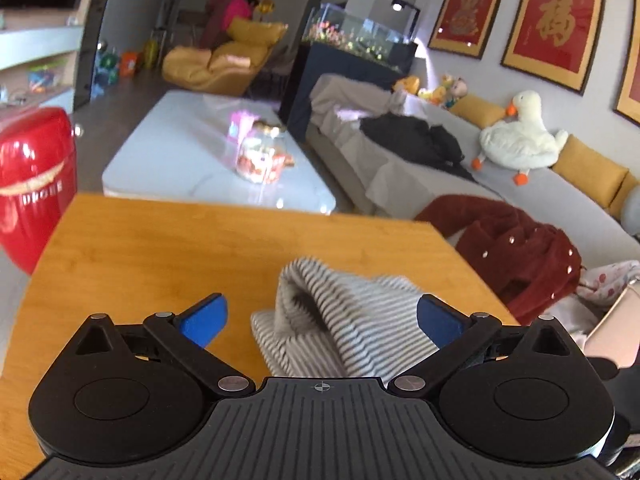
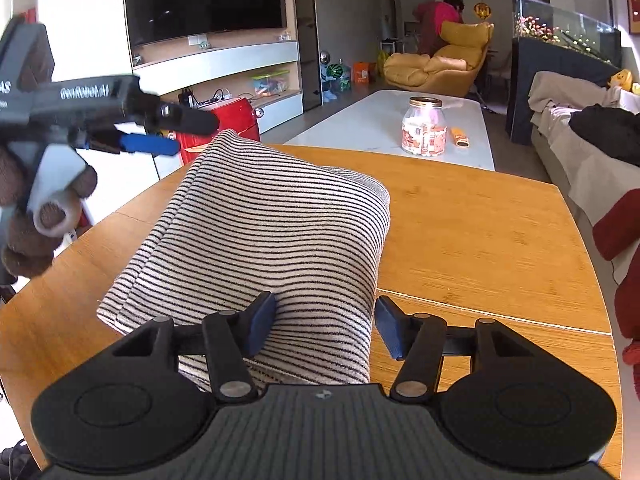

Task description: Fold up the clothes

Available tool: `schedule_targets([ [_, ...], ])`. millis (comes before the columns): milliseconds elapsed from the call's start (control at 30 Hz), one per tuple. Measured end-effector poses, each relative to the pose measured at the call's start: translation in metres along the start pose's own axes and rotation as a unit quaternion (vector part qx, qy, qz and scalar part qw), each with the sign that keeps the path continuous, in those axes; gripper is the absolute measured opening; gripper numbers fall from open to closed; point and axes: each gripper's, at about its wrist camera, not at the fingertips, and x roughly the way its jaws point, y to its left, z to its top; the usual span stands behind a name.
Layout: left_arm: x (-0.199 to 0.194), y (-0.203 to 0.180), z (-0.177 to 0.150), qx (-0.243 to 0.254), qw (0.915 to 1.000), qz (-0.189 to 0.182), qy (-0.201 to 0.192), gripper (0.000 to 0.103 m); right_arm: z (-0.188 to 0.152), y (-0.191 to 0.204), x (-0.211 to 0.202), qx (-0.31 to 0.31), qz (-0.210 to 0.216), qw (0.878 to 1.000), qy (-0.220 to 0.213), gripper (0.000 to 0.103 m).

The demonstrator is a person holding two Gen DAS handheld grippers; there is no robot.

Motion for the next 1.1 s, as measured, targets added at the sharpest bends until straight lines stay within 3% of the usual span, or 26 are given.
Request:
schedule_targets([
  [67, -0.004, -0.010, 0.009, -0.002, 0.9994, -0.033, -0.005, 0.100, -0.001, 0.000, 0.002, 0.006, 0.001, 1.000, 0.000, 0.056],
  [167, 0.008, -0.021, 0.008, -0.004, 0.9974, -0.070, 0.018, 0.096, 0.000, 0.000, 0.000, 0.013, 0.003, 1.000, 0.000, 0.056],
  [367, 0.025, -0.005, -0.010, -0.019, 0.9967, -0.054, 0.058, 0.089, 0.010, -0.003, -0.017, 0.016, 0.018, 1.000, -0.001, 0.058],
  [500, 0.035, 0.008, -0.022, -0.030, 0.9952, -0.042, 0.084, 0.089, 0.034, -0.021, -0.032, 0.048, 0.022, 0.998, -0.042, 0.066],
  [633, 0.045, 0.020, -0.034, -0.041, 0.9927, -0.030, 0.109, 0.089, 0.051, -0.032, -0.011, 0.084, 0.016, 0.996, -0.040, 0.061],
  [767, 0.031, 0.016, -0.015, -0.030, 0.9961, -0.039, 0.073, 0.086, 0.041, -0.019, 0.027, 0.055, 0.017, 0.998, 0.012, 0.058],
  [967, 0.008, 0.008, 0.016, -0.012, 0.9983, -0.055, 0.012, 0.089, 0.027, -0.016, 0.030, 0.051, 0.029, 0.998, 0.000, 0.057],
  [1033, 0.021, 0.005, 0.016, -0.022, 0.9960, -0.081, 0.031, 0.089, 0.025, -0.017, 0.029, 0.054, 0.033, 0.998, 0.002, 0.057],
  [1100, 0.041, 0.001, 0.007, -0.024, 0.9951, -0.079, 0.055, 0.090, 0.022, -0.017, 0.027, 0.055, 0.036, 0.998, 0.003, 0.057],
])
